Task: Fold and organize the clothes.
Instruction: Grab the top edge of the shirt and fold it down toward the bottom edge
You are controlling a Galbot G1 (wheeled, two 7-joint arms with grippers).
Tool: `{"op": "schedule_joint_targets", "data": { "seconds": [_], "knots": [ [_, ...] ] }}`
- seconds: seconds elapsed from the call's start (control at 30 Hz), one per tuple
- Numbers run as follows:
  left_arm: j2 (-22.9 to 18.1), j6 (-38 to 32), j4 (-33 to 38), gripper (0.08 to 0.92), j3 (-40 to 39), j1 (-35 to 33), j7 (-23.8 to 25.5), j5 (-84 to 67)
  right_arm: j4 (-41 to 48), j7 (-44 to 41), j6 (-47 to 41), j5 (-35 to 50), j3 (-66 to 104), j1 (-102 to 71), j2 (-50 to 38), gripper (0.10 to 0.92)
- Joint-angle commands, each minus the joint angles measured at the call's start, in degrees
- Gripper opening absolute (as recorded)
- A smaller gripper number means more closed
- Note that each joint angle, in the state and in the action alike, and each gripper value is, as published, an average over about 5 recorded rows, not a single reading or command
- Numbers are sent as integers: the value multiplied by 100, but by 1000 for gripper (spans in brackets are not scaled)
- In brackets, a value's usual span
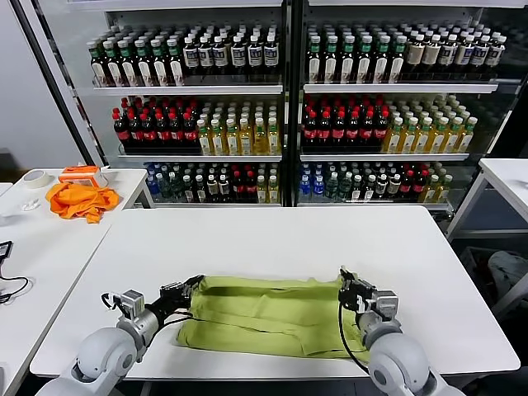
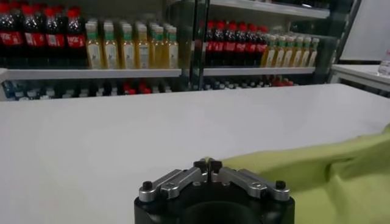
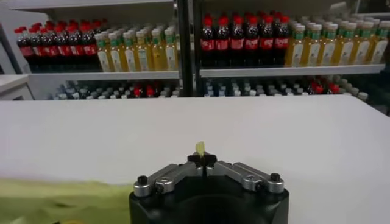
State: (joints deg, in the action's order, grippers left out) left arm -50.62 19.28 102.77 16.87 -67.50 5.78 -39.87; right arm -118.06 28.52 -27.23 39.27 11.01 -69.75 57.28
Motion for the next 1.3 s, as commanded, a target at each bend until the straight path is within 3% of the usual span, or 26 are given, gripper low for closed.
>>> {"op": "schedule_joint_targets", "data": {
  "seconds": [0.03, 0.83, 0.93, 1.13, 1.3],
  "knots": [
    [32, -69, 85, 84, 75, -185, 37, 0, -283, 54, -39, -126, 125, -548, -34, 106],
    [2, 293, 357, 84, 65, -477, -218, 294, -280, -63, -48, -419, 109, -933, 38, 121],
    [3, 557, 450, 105, 120, -552, -341, 467, -317, -106, -21, -521, 141, -1032, 52, 188],
    [-36, 740, 787, 260, 257, -693, -714, 330, -547, -170, 40, -669, 404, -1319, 29, 344],
    [-193, 272, 1029, 407, 114, -686, -1652, -364, -537, -239, 78, -607, 799, -1491, -34, 491]
  ]
}}
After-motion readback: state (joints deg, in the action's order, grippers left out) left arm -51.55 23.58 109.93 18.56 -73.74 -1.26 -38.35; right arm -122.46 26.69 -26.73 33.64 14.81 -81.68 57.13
